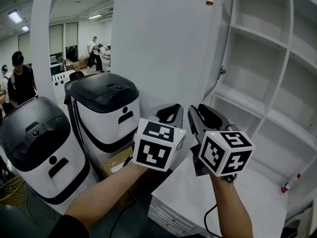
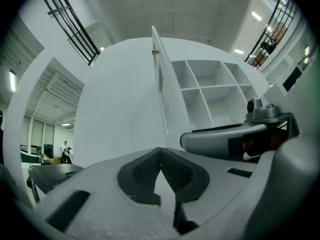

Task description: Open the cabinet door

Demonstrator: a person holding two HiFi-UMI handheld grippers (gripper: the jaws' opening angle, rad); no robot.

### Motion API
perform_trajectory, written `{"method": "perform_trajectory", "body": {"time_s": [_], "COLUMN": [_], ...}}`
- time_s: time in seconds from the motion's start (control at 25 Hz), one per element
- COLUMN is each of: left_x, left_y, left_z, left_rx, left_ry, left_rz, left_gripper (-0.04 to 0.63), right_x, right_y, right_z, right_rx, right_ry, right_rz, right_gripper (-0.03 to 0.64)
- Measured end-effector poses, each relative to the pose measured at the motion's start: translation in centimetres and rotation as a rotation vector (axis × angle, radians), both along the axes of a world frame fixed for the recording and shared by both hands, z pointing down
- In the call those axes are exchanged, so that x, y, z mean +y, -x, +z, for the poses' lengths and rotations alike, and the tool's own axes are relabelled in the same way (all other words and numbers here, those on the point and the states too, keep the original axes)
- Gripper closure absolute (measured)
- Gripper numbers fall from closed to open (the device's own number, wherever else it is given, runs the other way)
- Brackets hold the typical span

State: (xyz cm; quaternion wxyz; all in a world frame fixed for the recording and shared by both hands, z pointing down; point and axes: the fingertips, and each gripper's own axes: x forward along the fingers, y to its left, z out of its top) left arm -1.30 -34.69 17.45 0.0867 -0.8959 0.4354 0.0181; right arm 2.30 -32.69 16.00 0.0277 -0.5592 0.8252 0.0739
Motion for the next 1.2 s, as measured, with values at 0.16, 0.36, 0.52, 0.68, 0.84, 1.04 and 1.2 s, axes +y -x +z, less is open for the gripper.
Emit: {"method": "perform_trajectory", "body": {"time_s": [0.16, 0.36, 0.52, 0.68, 0.84, 1.04, 1.2], "left_x": [-0.2, -0.6, -0.7, -0.9, -1.0, -0.9, -0.6], "left_y": [0.3, 0.8, 1.3, 2.0, 2.2, 1.8, 0.9], "left_z": [0.1, 0.7, 1.1, 1.3, 2.0, 3.0, 3.4], "left_rx": [0.006, 0.012, 0.004, 0.008, 0.009, 0.016, 0.02], "left_ry": [-0.005, 0.009, 0.016, 0.018, 0.037, 0.068, 0.084], "left_rz": [0.014, 0.024, 0.036, 0.032, 0.037, 0.049, 0.061], "left_gripper": [0.583, 0.583, 0.583, 0.583, 0.583, 0.583, 0.583], "right_x": [-0.5, -0.9, -1.5, -1.8, -2.0, -1.8, -1.1], "right_y": [0.4, 1.2, 1.8, 2.2, 2.3, 2.3, 1.9], "right_z": [0.0, -0.1, 0.0, 0.0, -0.1, 0.0, 0.3], "right_rx": [0.006, 0.011, 0.014, 0.012, 0.008, 0.024, 0.037], "right_ry": [-0.003, -0.003, -0.005, -0.007, -0.01, -0.013, -0.004], "right_rz": [0.008, 0.018, 0.025, 0.034, 0.043, 0.047, 0.043], "right_gripper": [0.503, 0.503, 0.502, 0.502, 0.502, 0.5, 0.502]}}
